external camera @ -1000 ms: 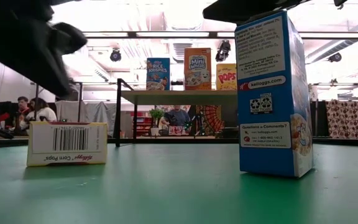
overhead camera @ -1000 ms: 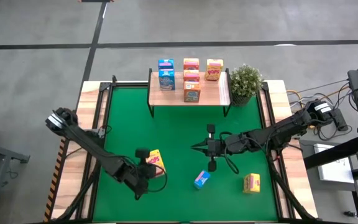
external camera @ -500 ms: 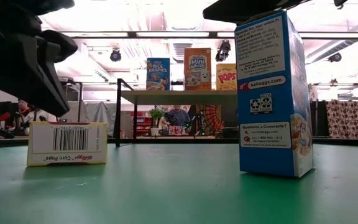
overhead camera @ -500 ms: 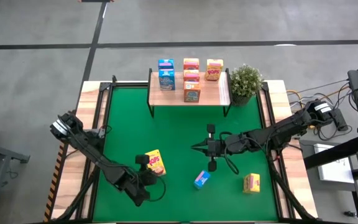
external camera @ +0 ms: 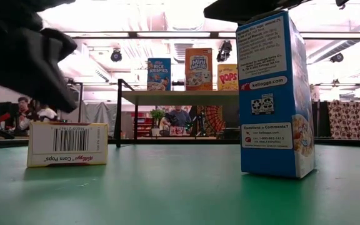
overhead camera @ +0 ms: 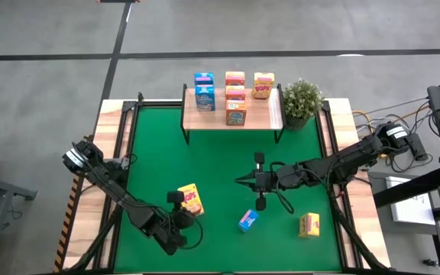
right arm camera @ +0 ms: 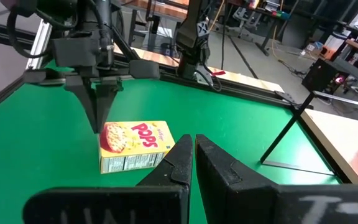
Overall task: Stack cereal on shelf
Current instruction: Put the left yellow cereal box on the shelf
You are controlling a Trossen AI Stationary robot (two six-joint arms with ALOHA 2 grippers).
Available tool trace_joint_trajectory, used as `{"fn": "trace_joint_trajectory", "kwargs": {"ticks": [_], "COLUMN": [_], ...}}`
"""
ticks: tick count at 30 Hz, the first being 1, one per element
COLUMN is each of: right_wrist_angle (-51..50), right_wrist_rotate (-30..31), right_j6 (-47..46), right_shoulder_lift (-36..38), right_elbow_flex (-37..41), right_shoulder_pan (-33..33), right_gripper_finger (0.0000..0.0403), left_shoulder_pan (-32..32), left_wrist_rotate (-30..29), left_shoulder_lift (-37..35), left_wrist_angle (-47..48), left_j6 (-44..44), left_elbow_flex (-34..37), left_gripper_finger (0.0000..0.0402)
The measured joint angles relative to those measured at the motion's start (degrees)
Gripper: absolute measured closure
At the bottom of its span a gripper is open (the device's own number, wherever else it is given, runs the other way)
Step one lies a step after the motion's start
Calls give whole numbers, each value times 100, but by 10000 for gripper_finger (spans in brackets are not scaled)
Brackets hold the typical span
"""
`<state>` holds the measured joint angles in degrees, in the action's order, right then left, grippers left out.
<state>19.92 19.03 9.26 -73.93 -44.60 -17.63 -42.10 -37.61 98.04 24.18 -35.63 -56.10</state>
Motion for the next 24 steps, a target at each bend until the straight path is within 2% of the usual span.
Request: {"fn": "trace_joint_trajectory", "kwargs": {"ticks": [3, 12, 24], "right_wrist_angle": [4, 4, 33], "right_wrist_rotate": [0, 0, 0], "right_j6": [-39, -35, -28], "right_shoulder_lift": [0, 0, 0], "right_elbow_flex": [0, 0, 0], "right_shoulder_pan": [0, 2, 2], "right_gripper_finger": [394, 394, 394], "left_shoulder_pan": [-18, -151, -260], "left_wrist_rotate": [-458, -500, -21], "left_shoulder_lift": [31, 534, 619], "left_wrist_angle": [12, -117, 42], "left_j6": [-212, -411, -431], "left_elbow_flex": [15, -50, -329], "left_gripper_finger": [401, 401, 402]}}
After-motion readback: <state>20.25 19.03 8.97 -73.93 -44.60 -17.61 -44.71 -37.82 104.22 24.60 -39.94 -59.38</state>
